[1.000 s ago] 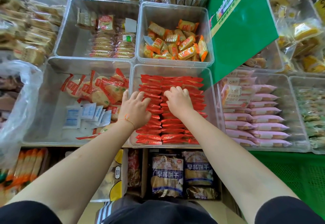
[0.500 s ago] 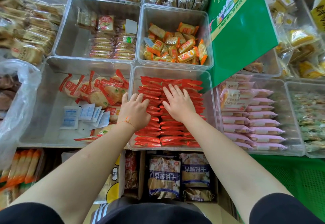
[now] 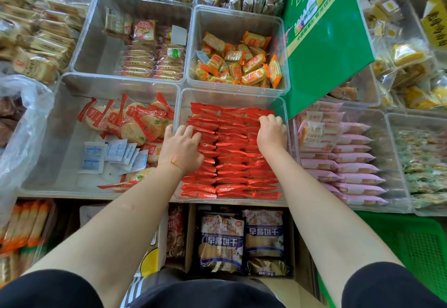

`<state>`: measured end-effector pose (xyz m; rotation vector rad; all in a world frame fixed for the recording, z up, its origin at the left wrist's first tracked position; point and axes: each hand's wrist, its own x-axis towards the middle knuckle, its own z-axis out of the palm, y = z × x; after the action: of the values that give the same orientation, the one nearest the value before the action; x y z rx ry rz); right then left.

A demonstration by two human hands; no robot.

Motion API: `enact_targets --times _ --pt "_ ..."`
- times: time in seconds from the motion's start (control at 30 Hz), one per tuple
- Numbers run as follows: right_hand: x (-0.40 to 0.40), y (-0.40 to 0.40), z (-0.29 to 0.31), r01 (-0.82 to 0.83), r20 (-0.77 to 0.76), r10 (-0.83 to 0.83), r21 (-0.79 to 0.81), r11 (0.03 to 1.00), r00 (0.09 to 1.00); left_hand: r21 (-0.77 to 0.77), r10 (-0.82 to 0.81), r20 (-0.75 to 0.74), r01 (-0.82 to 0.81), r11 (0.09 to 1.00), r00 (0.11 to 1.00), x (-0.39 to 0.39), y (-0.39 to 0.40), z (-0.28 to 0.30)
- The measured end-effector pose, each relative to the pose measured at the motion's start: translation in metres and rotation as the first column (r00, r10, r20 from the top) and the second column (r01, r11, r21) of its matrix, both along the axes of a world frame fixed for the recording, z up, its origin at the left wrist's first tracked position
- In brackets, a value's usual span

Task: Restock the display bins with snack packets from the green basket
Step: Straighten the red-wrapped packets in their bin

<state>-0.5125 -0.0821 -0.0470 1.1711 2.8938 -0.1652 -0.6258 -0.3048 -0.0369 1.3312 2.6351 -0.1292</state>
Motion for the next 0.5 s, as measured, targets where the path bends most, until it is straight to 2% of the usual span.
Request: enact_targets --times 0.1,0.23,0.3,0.37,0.43,0.5 --pt "-0.01 0.007 0.001 -0.064 0.068 0.061 0.035 0.997 0.996 -0.009 0.004 -0.008 -0.005 1.0 1.0 0.0 0.001 0.0" --pt "-0.014 0.011 0.003 -0.055 0.146 0.047 0.045 0.997 0.988 0.035 0.052 -0.024 -0.051 0.998 0.998 0.011 0.018 0.005" --pt "-0.014 0.011 0.006 -0.052 0.131 0.047 0.033 0.998 0.99 0.073 -0.018 0.033 0.016 0.997 0.999 0.023 0.035 0.006" --pt "-0.009 0.012 0.006 -0.053 0.099 0.053 -0.001 0.999 0.994 0.119 -0.11 0.151 0.092 0.989 0.982 0.036 0.05 0.004" --pt "-0.003 0.011 0.005 -0.046 0.065 0.05 -0.055 0.997 0.997 0.119 -0.127 0.258 0.099 0.988 0.958 0.046 0.062 0.0" --pt "0.001 0.01 0.004 -0.029 0.043 0.033 -0.093 0.995 0.999 0.07 -0.1 0.301 0.083 0.994 0.948 0.05 0.069 -0.005"
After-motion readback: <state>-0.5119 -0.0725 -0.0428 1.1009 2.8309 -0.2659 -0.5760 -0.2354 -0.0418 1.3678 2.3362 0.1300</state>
